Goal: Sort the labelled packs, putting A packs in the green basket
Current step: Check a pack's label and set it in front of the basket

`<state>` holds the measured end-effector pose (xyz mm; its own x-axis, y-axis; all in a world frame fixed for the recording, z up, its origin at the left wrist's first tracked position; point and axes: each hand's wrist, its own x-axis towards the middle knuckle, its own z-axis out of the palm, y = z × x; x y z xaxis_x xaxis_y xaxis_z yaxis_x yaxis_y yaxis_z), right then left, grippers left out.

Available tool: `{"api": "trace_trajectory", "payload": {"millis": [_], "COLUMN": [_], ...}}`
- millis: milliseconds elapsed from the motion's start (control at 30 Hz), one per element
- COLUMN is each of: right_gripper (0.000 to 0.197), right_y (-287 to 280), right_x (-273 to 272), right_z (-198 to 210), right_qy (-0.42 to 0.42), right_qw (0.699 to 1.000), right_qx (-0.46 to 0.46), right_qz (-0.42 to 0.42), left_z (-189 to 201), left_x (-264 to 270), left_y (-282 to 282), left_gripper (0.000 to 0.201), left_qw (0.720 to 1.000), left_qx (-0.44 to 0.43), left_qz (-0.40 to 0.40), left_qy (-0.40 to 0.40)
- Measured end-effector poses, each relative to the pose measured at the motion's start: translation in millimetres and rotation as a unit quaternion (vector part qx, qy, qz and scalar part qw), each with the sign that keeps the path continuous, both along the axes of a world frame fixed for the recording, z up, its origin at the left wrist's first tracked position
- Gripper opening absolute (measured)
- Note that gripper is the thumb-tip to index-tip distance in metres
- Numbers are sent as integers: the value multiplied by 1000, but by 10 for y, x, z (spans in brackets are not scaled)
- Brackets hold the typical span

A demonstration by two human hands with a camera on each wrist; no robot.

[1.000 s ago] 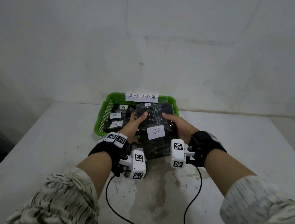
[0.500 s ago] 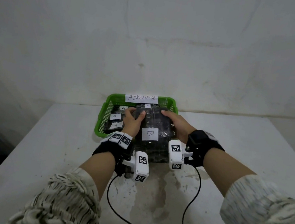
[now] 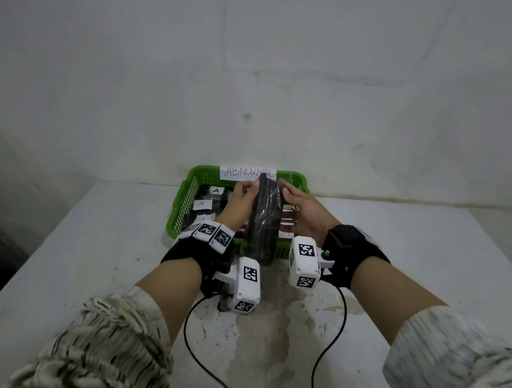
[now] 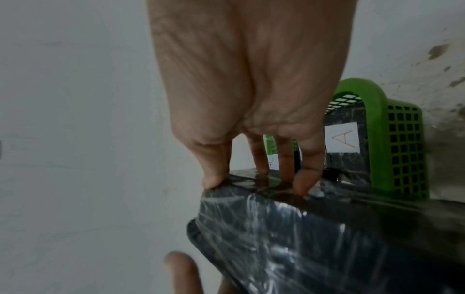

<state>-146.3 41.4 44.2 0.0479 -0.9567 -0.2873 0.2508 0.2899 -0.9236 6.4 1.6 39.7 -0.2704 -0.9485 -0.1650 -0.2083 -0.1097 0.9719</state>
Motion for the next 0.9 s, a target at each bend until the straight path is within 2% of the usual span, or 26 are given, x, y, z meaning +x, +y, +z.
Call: {"api": "trace_trajectory", "payload": {"millis": [33,100,167,233,300,367,433,500,567,633,700,767,833,900], "right_gripper": [42,42,45,52,55,58,55,51,44,31,27,40,56,54], "right_y": [-9,-5,-3,-19,-45,-68,-59,-16,-5,-6,18,14,1,10], "right_x": [5,-4,-48,-96,-122,-127,-101,-80,-83,-74,-45,-35,-37,-26], "right_z": [1,17,22,9,5,-10,-36,-50,-84,-91,-61,-55,-69,-77], "right_qy": [-5,-11,-16,1,73,124,99,50,33,37,47,45,40,41], "right_qw": [1000,1000,1000,999,994,988,994,997,998,999,999,999,999,999], "right_qx": [-6,-14,-19,-20,-25,-21,8,51,53,32,18,14,23,36], "right_qz": [-4,-9,-16,-42,-78,-87,-49,-4,-5,-17,-17,-18,-7,3], "left_z": [3,37,85,59,11,-8,-40,-15,-5,15,-7,-27,-27,-30], "left_x": [-9,19,79,134,169,174,182,181,177,176,171,161,149,152], "left_y": [8,19,7,-45,-63,-31,-13,35,44,41,6,-18,-23,-35], "left_gripper": [85,93,87,72,56,55,64,47,35,38,50,56,49,44], "left_qw": [997,992,992,990,983,974,965,963,963,972,979,978,972,965], "left_qx": [47,73,60,51,78,112,136,151,160,144,129,124,121,120], "left_qz": [-31,-49,-7,39,47,37,26,4,-19,-14,18,47,61,65], "left_qy": [44,87,109,126,158,194,220,223,216,187,158,159,192,223]}}
